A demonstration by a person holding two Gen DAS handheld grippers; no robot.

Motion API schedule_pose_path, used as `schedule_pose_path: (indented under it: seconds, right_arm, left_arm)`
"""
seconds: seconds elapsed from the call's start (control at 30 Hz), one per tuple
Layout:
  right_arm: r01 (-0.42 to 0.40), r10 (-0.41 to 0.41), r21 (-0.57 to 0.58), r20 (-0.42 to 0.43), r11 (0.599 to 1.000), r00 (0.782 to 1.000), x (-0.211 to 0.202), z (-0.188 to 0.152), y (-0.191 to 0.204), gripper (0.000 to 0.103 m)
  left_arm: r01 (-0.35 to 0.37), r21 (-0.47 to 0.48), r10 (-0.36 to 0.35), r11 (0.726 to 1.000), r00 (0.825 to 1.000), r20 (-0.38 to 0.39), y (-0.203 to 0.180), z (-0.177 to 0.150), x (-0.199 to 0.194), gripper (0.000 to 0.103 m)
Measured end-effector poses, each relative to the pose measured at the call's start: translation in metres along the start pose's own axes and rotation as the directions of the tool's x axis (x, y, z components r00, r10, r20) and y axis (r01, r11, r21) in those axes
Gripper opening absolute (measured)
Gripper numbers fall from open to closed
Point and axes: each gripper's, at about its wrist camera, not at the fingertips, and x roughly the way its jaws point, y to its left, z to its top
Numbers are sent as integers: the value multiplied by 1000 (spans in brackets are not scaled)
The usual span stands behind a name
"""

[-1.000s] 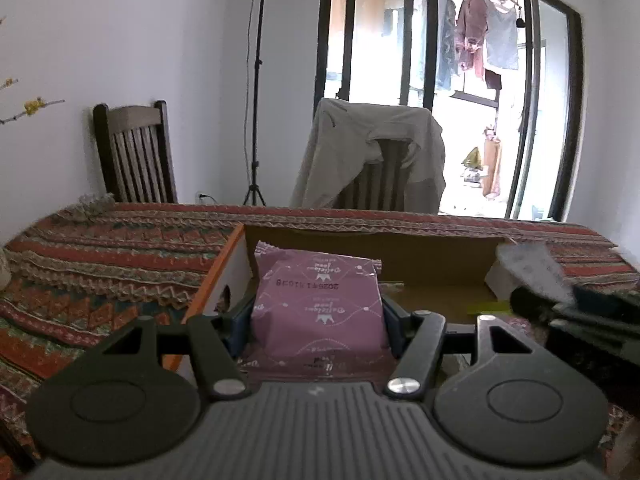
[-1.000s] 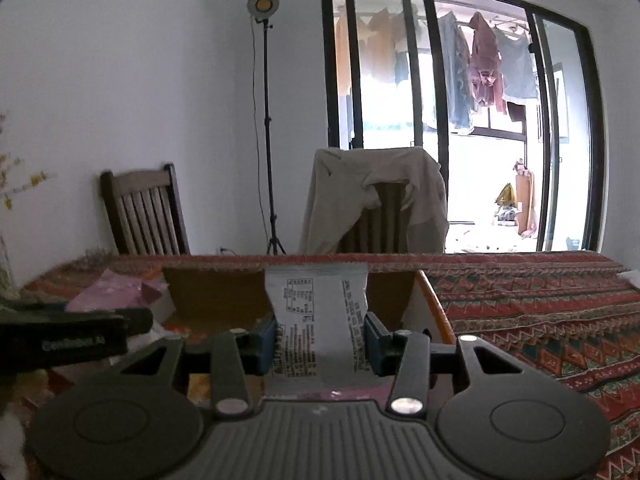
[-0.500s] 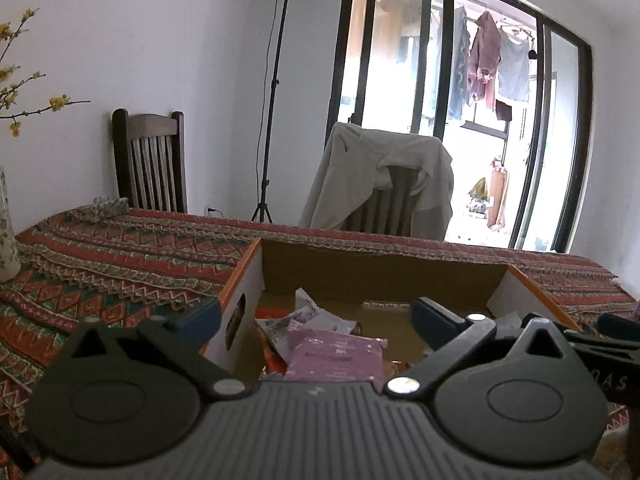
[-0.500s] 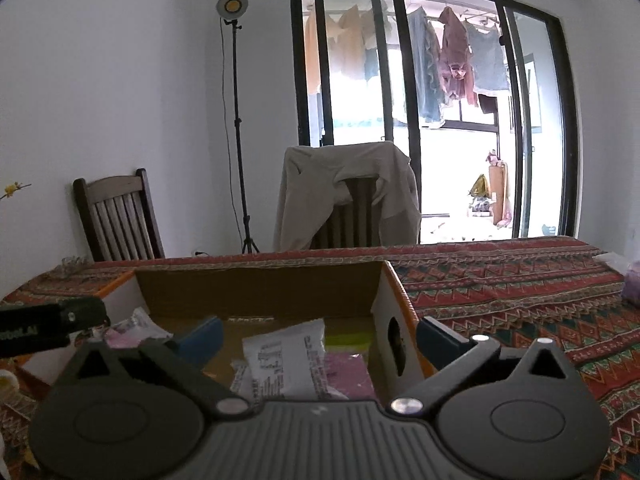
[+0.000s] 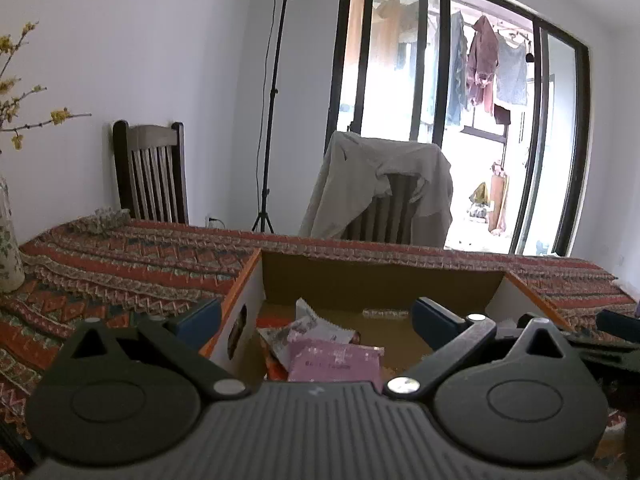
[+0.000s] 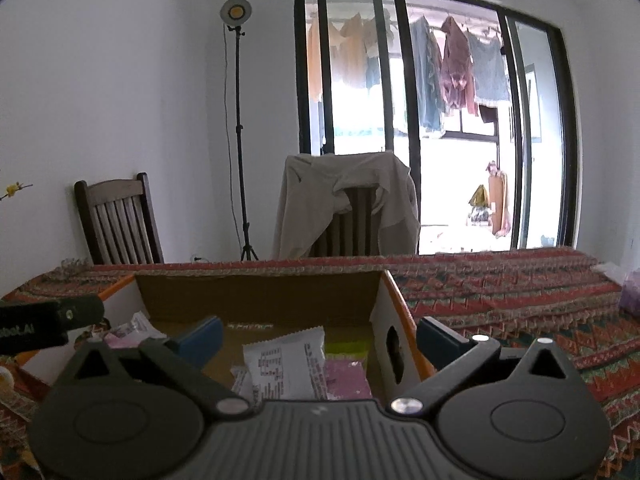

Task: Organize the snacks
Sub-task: 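Move both tools back from the box to the snack pile, then grasp a white pumpkin-seed oat-crisp packet with the right tool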

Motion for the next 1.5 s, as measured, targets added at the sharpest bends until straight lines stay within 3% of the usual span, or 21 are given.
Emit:
schedule_pose_path:
  seconds: [0.2, 0.5, 0.93, 1.27, 1.5]
  right_arm:
    - [17, -17, -21, 5, 1000, 1000, -9, 12, 5, 103]
    - [-8, 9, -31, 26, 1000, 1000, -67, 22, 1, 103]
    - [-71, 66, -73, -75, 995, 995, -134, -24, -1, 103]
    - [-114, 97, -81, -187, 990, 977, -157, -68, 11, 103]
    - [-144, 119, -96, -225, 985, 967, -153, -74, 27, 103]
  left_arm:
    - [-17, -22, 18, 1000, 999, 43, -1, 21, -24, 103]
    - [18, -48, -16, 999, 999, 43, 17, 27, -75, 103]
    - [31, -11, -32, 999, 997, -69, 56, -31, -132, 103]
    - [16, -6, -17, 1000, 989, -148, 87, -74, -144, 103]
    - [3, -31, -8, 1000, 986, -165, 102, -90, -143, 103]
